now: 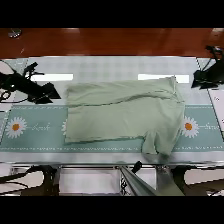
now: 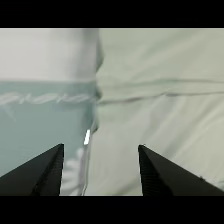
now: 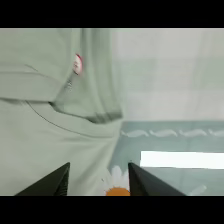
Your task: Fold the shirts.
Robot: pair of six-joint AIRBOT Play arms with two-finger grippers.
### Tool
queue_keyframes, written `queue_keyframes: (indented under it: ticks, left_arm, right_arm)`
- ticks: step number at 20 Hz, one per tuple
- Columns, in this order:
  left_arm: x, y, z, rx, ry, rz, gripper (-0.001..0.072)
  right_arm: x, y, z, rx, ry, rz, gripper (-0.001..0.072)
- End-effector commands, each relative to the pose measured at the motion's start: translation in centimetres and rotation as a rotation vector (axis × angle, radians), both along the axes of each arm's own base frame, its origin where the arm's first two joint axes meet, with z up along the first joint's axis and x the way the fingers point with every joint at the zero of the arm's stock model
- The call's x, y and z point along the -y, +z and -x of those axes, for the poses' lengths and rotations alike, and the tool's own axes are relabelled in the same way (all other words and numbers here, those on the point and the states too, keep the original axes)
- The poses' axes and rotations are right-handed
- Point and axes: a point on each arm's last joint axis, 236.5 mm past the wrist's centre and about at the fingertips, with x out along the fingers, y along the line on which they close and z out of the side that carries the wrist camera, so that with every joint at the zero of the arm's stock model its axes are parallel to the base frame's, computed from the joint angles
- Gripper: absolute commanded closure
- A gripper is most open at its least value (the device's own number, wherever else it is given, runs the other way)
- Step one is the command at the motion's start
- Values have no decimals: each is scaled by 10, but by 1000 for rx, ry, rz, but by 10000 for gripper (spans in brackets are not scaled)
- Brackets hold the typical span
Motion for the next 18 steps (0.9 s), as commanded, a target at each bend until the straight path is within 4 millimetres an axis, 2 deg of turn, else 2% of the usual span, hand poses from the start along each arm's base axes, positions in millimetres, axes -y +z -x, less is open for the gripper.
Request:
queue_keyframes:
  ticks: [1, 2, 5, 7, 9, 12, 14, 18]
  left_arm:
    - [-21, -1, 49, -33, 25, -31, 177]
    - [-14, -12, 71, -60, 8, -5, 177]
    - [24, -46, 130, -126, -12, 129, 177]
    - [38, -64, 150, -136, 32, 165, 177]
    - [44, -76, 164, -150, 45, 177, 177]
    - [47, -84, 174, -169, 47, 186, 177]
    - [54, -83, 172, -155, 57, 215, 177]
    - [78, -78, 142, -50, 168, 331, 195]
  right_arm:
    - [23, 3, 54, -44, -107, -24, 224]
    - [14, -5, 62, -19, -122, -93, 225]
    - [-19, -24, 80, 39, -129, -261, 225]
    - [-27, -37, 94, 20, -133, -276, 226]
    - [-37, -41, 97, 16, -138, -315, 226]
    - [-46, -36, 87, 57, -135, -361, 227]
    - [-47, -35, 85, 64, -133, -365, 226]
    - [-48, -35, 86, 62, -133, -366, 227]
